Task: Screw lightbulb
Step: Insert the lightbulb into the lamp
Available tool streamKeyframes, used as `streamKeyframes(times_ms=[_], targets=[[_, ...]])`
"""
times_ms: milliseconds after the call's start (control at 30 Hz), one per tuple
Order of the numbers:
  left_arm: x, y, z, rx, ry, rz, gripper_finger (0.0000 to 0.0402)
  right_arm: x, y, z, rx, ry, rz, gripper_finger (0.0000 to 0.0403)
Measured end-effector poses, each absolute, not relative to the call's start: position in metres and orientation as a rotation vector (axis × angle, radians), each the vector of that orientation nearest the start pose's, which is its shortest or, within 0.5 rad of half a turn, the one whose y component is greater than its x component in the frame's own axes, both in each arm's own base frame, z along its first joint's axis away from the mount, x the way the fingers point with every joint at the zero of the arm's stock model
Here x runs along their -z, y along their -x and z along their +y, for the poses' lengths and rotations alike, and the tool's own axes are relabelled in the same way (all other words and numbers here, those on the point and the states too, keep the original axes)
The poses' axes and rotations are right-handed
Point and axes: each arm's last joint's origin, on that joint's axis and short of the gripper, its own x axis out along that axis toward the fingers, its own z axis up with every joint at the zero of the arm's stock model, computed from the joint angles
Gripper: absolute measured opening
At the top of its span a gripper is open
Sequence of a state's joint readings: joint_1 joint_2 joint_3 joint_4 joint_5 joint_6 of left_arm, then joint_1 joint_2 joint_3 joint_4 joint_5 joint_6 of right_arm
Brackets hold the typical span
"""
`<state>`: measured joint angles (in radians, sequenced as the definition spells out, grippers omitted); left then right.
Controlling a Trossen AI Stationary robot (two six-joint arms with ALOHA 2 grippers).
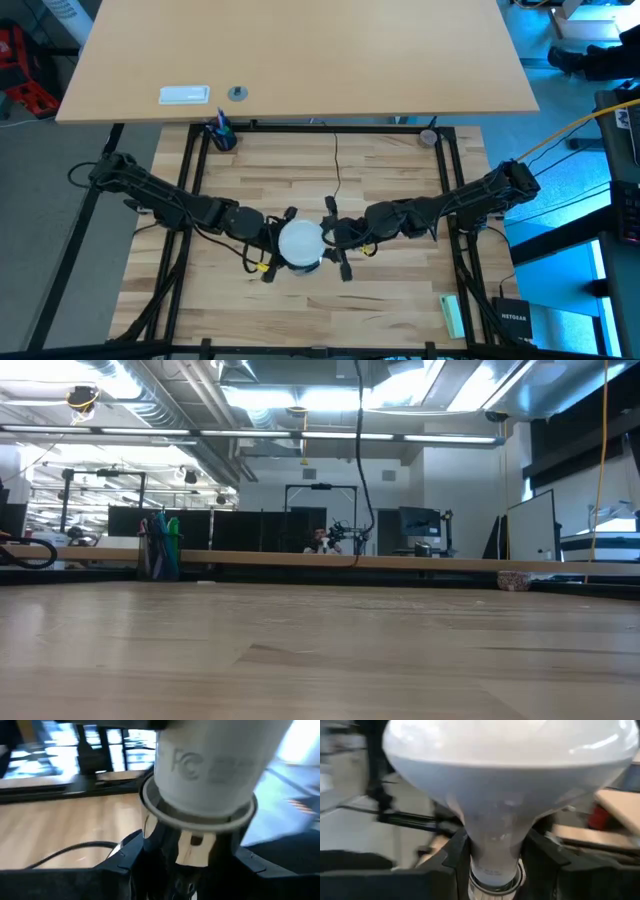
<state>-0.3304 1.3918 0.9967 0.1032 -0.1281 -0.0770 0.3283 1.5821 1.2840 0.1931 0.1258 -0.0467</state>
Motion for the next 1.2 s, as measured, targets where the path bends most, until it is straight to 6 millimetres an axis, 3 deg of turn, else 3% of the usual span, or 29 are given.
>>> streamKeyframes(times_ms=[200, 367, 567, 733, 1000, 1200], targets=[[-0.294, -0.299, -0.098, -0.119, -0.007, 0.265, 0.0172, -0.34, -0.351, 0.107, 0.142, 0.072, 0.136, 0.0139], [-0.294, -0.311, -0.102, -0.229, -0.03, 0.256, 0.0164, -0.338, -0.35, 0.103, 0.309, 0.08, 0.15, 0.0139], [-0.293, -0.315, -0.104, -0.293, -0.038, 0.259, 0.0165, -0.339, -0.35, 0.102, 0.32, 0.078, 0.151, 0.0139], [-0.296, -0.31, -0.107, -0.254, -0.064, 0.285, 0.0164, -0.344, -0.345, 0.103, 0.164, 0.079, 0.158, 0.0141], [-0.313, -0.294, -0.116, -0.028, -0.094, 0.281, 0.0169, -0.371, -0.305, 0.111, -0.094, 0.049, 0.194, 0.0331], [-0.31, -0.297, -0.12, 0.216, -0.086, 0.292, 0.0164, -0.375, -0.305, 0.118, -0.284, 0.049, 0.146, 0.037]])
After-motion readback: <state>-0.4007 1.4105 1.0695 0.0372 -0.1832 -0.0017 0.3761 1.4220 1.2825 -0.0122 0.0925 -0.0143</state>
